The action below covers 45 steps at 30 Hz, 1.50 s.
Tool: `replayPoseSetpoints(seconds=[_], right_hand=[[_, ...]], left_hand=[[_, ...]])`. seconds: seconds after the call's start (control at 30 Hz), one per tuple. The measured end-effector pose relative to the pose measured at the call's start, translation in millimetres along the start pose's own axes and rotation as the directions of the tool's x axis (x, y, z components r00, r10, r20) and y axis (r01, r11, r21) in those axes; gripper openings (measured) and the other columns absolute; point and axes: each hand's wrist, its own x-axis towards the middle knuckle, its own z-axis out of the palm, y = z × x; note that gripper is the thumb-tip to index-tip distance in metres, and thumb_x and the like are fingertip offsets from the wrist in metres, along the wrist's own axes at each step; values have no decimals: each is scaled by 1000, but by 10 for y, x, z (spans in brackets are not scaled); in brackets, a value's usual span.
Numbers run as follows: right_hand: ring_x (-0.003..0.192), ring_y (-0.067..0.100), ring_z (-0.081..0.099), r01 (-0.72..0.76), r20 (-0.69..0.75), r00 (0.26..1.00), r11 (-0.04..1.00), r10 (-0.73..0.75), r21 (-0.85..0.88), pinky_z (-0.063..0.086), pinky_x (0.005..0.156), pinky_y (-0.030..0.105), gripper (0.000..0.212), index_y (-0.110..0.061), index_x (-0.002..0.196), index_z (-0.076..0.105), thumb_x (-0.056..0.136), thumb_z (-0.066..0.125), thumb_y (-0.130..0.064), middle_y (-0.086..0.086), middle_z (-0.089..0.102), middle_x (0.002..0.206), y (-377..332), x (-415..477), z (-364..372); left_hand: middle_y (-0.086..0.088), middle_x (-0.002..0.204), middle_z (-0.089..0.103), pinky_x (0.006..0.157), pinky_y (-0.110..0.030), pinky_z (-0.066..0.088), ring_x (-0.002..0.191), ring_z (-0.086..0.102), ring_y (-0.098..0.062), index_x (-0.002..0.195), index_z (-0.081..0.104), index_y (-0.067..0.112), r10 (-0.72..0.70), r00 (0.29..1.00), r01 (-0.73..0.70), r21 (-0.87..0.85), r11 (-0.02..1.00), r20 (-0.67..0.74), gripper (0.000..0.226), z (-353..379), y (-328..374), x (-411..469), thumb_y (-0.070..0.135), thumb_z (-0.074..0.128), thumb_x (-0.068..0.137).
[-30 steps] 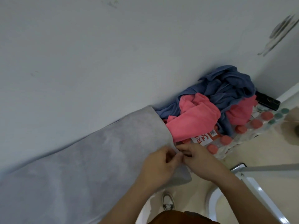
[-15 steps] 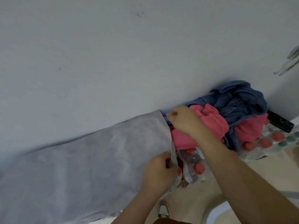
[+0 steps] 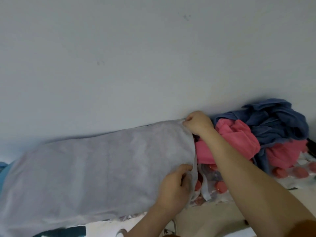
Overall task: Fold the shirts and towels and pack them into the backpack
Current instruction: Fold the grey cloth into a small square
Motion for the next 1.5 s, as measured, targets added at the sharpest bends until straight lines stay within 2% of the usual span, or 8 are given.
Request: replayPoseSetpoints(seconds=[0.17,0.27,0.47,0.7,0.9,1.13,1.3,1.5], right_hand=[[62,14,56,100,-38,995,875,-94,473,45,55,22,2,-6,86,65,85,65,-8,6,62,77,-300,-304,-165],[42,6,50,110,36,985,776,-169,621,37,38,17,22,-16,99,58,84,60,0,2,56,63,-674,-546,-173],[44,13,58,353,96,887,799,-451,486,44,48,20,26,-16,102,66,87,52,-1,9,60,65,-1564,-887,149],[91,16,64,665,84,742,746,-665,24,48,82,26,26,-18,102,68,83,54,-9,-1,71,94,-2478,-1168,934],[94,25,59,765,83,643,633,-762,-119,47,78,32,15,-20,99,67,88,57,-20,6,63,100,-3143,-1349,1715],[96,32,53,784,44,617,610,-786,-114,43,78,35,10,-10,98,60,90,55,-14,15,53,106,-3560,-1417,2448],[82,25,57,711,102,692,699,-715,80,44,72,33,2,-11,91,55,92,53,-10,5,61,86,-3690,-1417,2781],[90,25,60,661,203,735,750,-647,-6,51,82,42,9,-17,99,58,93,52,-19,3,65,98,-3601,-1333,3145]], left_hand=[[19,65,48,51,-17,31,52,43,-2,101,44,38,106,987,-119,-110,987,-118,36,-217,-14,-236,4,46,92],[21,90,61,71,-12,43,81,58,6,98,62,31,186,963,-204,-73,976,-196,48,-491,-114,-447,-9,44,80],[20,123,58,97,-11,38,115,54,4,128,55,32,115,941,-131,-30,991,-318,64,-1140,-400,-992,-6,44,77],[24,131,50,97,-7,35,118,50,6,134,46,32,28,819,-4,43,999,-574,62,-1920,-804,-1681,8,40,77],[35,131,43,96,-3,29,120,41,15,136,40,41,-94,778,140,25,990,-622,76,-2452,-1228,-2102,1,40,72],[34,130,39,91,3,25,117,32,26,132,48,35,-216,742,243,-46,969,-634,68,-2879,-1661,-2344,6,36,72],[33,131,40,94,2,25,118,34,22,131,46,41,-311,730,306,-116,945,-608,70,-3030,-1885,-2384,6,32,71],[21,139,42,91,-12,36,120,44,-2,141,38,36,-443,735,503,-25,864,-512,63,-3136,-2097,-2327,7,42,86]])
